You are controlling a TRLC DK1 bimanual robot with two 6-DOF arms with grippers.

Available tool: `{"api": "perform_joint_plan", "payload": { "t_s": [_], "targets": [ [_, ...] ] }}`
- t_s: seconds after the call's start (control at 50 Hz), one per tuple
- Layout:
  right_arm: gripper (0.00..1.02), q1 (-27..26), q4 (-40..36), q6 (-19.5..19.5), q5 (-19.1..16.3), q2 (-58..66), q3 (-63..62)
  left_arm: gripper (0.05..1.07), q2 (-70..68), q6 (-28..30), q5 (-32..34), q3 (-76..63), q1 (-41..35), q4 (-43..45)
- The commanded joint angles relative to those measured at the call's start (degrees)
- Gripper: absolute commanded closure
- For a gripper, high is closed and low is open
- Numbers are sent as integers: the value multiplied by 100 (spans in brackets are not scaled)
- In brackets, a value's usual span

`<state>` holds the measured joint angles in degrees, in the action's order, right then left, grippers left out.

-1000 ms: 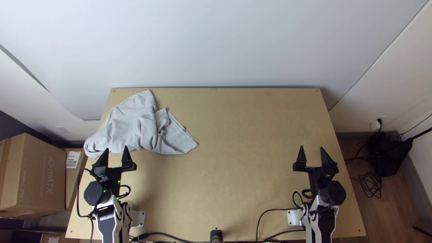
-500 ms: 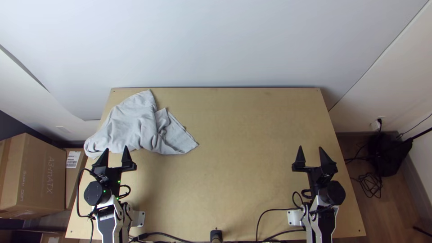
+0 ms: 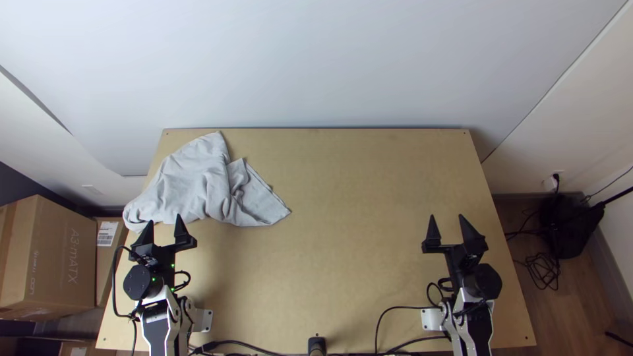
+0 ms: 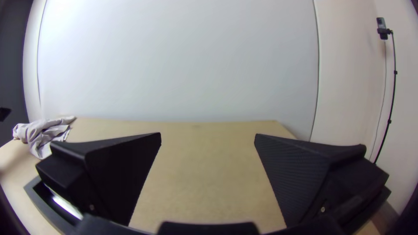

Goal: Fold the t-shirt

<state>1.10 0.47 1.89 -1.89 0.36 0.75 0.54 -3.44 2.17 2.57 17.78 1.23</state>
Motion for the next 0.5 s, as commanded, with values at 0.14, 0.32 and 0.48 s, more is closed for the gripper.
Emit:
{"api": "perform_joint_plan", "payload": {
  "t_s": [0.14,0.32,0.48],
  "targets": [
    [3,1480,-161,119,303,456,-23,10,34,-51,-103,-239,-187,-211],
    [3,1226,-161,162,303,157,-14,10,-45,-42,-103,-230,-3,-211],
    [3,1190,-152,-4,303,-45,12,10,-54,98,-94,-143,270,-211]
  ]
}}
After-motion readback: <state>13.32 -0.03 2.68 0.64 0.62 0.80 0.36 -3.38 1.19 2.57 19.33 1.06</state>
